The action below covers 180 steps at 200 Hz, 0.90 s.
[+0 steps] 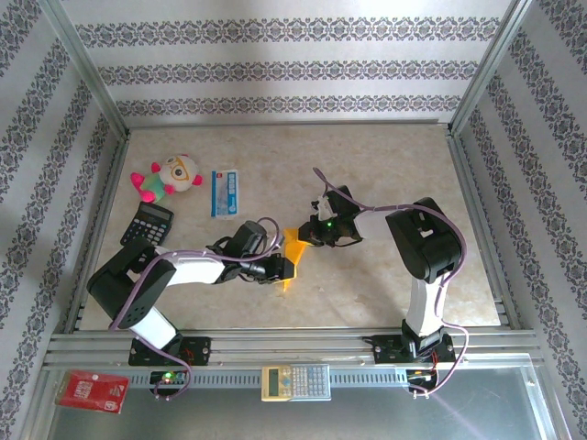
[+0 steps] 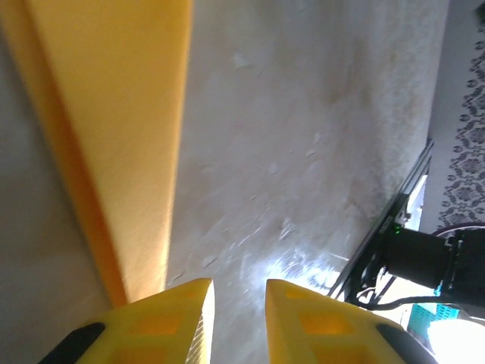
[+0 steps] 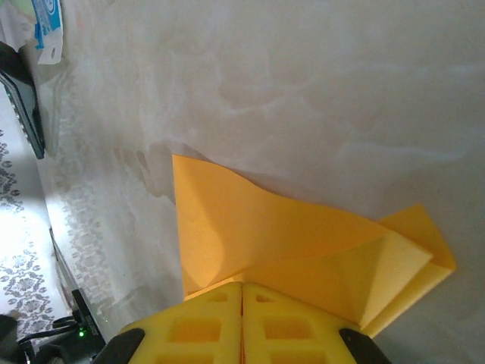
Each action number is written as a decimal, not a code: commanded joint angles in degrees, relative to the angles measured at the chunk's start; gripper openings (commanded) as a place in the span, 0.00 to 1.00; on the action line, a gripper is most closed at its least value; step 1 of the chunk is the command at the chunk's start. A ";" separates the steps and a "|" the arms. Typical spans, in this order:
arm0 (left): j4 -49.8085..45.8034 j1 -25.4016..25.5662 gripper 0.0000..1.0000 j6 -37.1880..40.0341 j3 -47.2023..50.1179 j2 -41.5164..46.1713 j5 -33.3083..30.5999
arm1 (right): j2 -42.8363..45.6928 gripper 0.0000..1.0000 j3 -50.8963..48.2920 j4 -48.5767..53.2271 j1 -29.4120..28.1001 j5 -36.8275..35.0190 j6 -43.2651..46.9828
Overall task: Fold a paper plane with a square sheet of paper (pick it up from the middle)
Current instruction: Fold the wing for the fifth time at the center of the table.
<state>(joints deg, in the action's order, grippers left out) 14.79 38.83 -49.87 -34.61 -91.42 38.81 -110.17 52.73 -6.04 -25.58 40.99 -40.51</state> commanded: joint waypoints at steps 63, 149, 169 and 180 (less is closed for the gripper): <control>-3.35 -1.20 0.04 5.34 -12.03 -8.32 -6.20 | -2.37 0.08 -1.96 -1.02 0.78 -2.26 0.97; -5.82 -1.12 0.03 8.30 -10.83 -13.24 -8.11 | -3.10 0.08 -1.77 -1.45 1.24 -2.38 0.26; -6.51 -0.95 0.04 8.60 -9.61 -11.93 -7.89 | -3.37 0.08 -1.67 -1.14 1.40 -2.76 0.26; -7.53 -0.69 0.04 9.22 -8.98 -10.98 -8.00 | -3.47 0.08 -1.76 -0.99 1.50 -2.89 0.17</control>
<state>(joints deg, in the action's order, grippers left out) 11.77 38.28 -42.81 -46.35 -103.88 31.20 -110.54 52.10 -7.60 -24.84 42.54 -40.71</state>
